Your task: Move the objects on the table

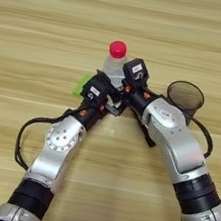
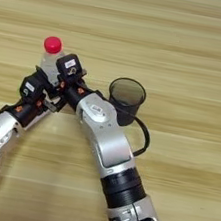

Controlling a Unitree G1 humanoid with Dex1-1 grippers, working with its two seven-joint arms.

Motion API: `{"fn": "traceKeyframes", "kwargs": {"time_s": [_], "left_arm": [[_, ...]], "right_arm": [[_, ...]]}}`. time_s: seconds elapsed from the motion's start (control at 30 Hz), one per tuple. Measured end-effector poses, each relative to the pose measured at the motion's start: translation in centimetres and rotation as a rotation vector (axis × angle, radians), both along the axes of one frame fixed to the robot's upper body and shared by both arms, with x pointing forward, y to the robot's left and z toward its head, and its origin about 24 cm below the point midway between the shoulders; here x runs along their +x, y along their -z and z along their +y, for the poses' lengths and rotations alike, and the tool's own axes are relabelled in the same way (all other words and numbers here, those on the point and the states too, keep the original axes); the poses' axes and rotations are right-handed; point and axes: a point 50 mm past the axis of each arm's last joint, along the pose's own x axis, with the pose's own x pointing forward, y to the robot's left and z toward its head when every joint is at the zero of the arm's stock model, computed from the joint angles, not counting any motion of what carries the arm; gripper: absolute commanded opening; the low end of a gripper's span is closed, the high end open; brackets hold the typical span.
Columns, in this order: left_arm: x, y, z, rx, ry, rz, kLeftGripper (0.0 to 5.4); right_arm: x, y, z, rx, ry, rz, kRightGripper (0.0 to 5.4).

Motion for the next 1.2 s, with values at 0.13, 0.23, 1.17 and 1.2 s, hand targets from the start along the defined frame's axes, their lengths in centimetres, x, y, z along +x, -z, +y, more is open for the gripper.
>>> {"fn": "traceKeyframes", "kwargs": {"time_s": [0.13, 0.23, 1.17, 1.2], "left_arm": [[-0.1, 0.1, 0.0, -0.011, 0.015, 0.005, 3.8], [-0.1, 0.2, 0.1, -0.012, 0.021, 0.007, 3.62], [-0.1, 0.7, 0.5, -0.005, 0.028, 0.002, 3.14], [0.0, 0.9, 0.8, -0.005, 0.015, 0.012, 3.13]], "right_arm": [[0.0, 0.1, 0.1, 0.004, 0.0, 0.005, 3.15], [0.1, 0.2, 0.2, 0.008, -0.002, 0.005, 3.15], [-0.2, 0.3, -1.2, -0.005, 0.043, -0.002, 5.4], [-0.5, 0.0, -1.4, 0.0, 0.038, -0.016, 5.4]]}}
